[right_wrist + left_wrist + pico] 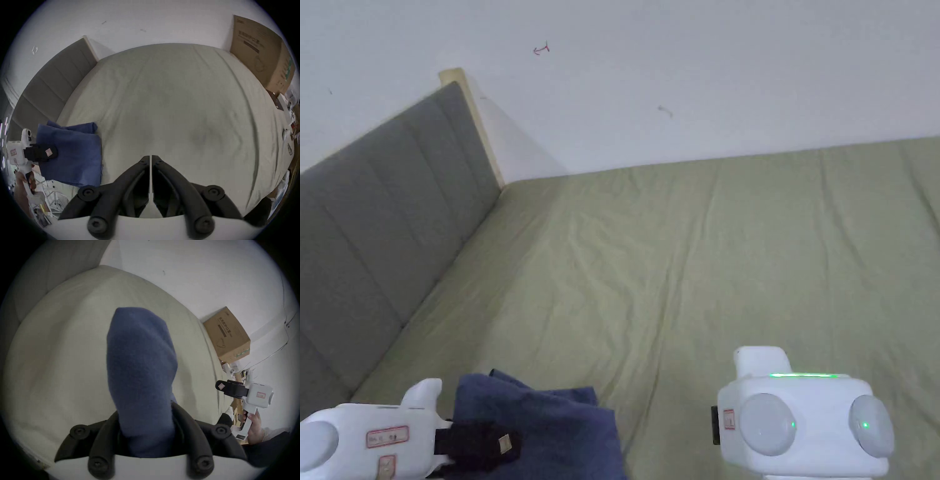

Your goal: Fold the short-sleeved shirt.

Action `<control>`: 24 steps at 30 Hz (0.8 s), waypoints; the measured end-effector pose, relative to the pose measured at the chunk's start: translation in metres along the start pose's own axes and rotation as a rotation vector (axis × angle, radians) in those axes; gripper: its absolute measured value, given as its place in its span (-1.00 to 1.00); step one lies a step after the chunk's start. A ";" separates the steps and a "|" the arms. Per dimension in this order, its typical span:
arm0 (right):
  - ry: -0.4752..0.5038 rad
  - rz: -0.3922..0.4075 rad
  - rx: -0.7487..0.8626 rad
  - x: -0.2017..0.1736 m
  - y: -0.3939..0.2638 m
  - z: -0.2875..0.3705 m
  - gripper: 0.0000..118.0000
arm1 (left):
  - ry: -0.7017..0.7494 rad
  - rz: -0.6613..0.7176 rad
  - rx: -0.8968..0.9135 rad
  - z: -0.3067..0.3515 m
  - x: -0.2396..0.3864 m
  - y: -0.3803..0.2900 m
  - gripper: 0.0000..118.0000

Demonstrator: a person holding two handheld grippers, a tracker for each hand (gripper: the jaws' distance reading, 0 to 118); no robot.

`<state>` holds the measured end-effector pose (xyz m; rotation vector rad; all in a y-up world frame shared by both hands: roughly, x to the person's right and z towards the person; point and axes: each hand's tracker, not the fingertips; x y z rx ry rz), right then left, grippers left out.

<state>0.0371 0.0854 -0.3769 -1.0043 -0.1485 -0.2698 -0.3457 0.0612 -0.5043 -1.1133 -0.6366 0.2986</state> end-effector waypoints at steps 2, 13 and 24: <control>0.012 0.044 -0.012 -0.023 -0.001 -0.008 -0.98 | 0.051 -0.033 -0.022 0.005 -0.014 0.011 -0.67; -0.040 0.026 -0.050 -0.062 -0.003 -0.039 -0.98 | 0.428 -0.231 -0.116 0.007 -0.052 0.048 0.35; -0.056 0.021 -0.076 -0.044 -0.012 -0.033 -0.98 | 0.738 -0.326 0.032 0.033 -0.029 0.037 0.93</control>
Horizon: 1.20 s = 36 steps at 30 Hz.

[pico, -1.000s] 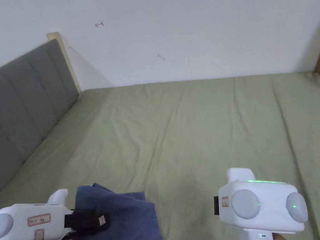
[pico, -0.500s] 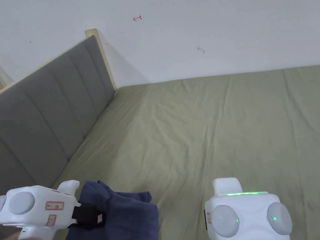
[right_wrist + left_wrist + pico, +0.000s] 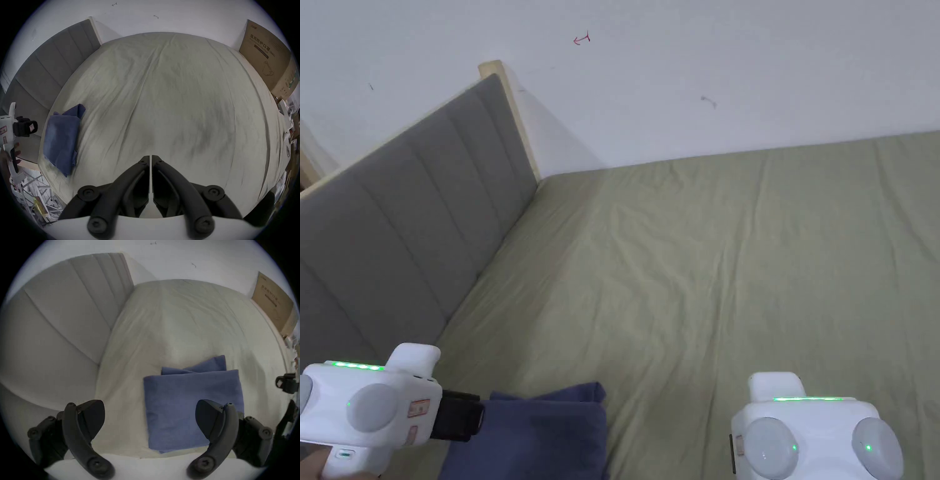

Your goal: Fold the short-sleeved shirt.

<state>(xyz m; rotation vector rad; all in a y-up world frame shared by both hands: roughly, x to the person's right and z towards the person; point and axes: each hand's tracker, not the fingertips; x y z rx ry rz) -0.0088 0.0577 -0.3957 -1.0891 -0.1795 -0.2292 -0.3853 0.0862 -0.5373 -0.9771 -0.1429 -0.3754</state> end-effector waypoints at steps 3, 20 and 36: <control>-0.011 -0.001 0.037 0.011 0.003 0.012 -0.98 | -0.015 -0.058 0.025 0.026 0.027 -0.002 0.92; 0.002 -0.053 0.260 0.148 -0.008 0.123 -0.98 | -0.335 0.209 0.322 0.159 0.261 0.003 -0.97; 0.015 -0.086 0.734 0.304 -0.026 0.282 -0.98 | -0.400 0.193 0.815 0.315 0.407 0.037 -0.96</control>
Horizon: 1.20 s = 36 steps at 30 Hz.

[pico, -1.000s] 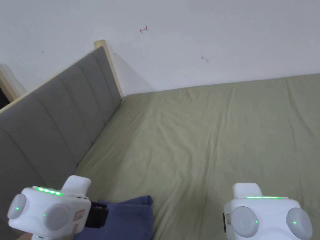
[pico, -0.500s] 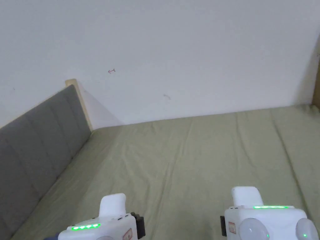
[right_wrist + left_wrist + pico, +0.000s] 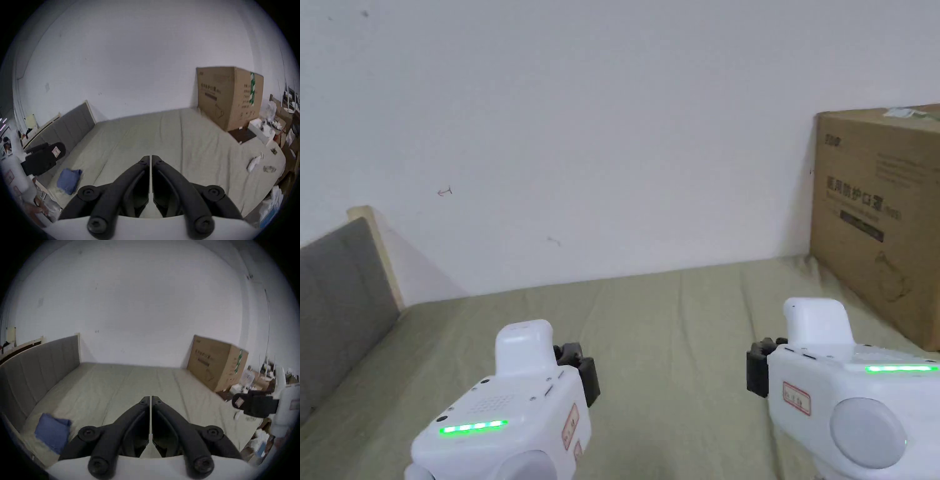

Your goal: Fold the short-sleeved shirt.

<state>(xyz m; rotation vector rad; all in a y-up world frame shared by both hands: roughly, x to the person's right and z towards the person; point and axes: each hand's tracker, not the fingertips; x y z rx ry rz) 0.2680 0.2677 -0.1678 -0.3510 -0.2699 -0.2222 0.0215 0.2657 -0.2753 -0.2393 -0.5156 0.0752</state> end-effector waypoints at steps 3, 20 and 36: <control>0.000 0.005 0.104 0.002 0.011 0.019 -0.98 | 0.070 -0.069 0.090 0.010 0.012 0.013 -0.96; -0.119 0.033 0.273 -0.013 0.020 0.027 0.66 | 0.167 -0.076 0.215 0.030 0.003 0.022 1.00; -0.131 0.138 0.328 -0.014 0.016 0.032 1.00 | 0.157 -0.182 0.202 0.035 0.003 0.013 1.00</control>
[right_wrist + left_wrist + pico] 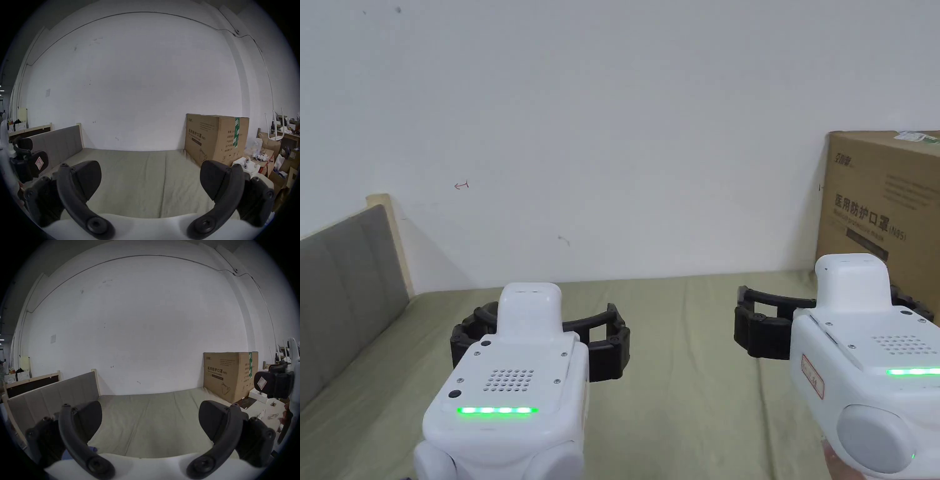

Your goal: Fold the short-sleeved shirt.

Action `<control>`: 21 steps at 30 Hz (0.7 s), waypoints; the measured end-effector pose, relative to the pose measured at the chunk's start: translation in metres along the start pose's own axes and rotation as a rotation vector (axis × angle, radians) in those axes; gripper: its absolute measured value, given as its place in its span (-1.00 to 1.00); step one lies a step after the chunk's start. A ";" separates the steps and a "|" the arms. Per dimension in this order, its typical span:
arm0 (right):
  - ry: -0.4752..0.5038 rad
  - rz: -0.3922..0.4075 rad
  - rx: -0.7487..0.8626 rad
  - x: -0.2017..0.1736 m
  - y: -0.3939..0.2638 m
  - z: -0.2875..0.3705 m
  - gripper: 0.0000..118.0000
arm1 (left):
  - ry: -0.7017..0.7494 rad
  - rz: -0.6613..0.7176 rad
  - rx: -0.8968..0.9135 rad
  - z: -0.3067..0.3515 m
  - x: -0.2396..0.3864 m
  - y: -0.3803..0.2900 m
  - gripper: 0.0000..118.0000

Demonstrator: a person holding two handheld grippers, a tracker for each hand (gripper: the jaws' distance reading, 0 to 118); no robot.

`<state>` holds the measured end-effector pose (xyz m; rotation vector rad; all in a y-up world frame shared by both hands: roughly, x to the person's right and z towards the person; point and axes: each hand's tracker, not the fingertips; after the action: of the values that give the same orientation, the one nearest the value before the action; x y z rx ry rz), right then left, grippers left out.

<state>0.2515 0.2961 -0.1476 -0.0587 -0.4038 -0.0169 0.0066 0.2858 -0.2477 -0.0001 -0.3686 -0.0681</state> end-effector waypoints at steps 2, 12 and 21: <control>0.002 0.000 0.000 -0.001 0.000 0.001 1.00 | -0.001 0.027 -0.009 0.000 -0.004 0.000 1.00; 0.017 -0.005 -0.012 -0.005 0.000 -0.003 1.00 | 0.020 0.051 -0.033 -0.001 -0.013 0.003 0.99; 0.006 -0.032 -0.036 -0.003 0.000 -0.010 1.00 | 0.032 0.086 -0.039 -0.004 -0.022 0.006 0.99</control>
<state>0.2528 0.2954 -0.1581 -0.0880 -0.3980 -0.0555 -0.0119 0.2934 -0.2595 -0.0536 -0.3347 0.0101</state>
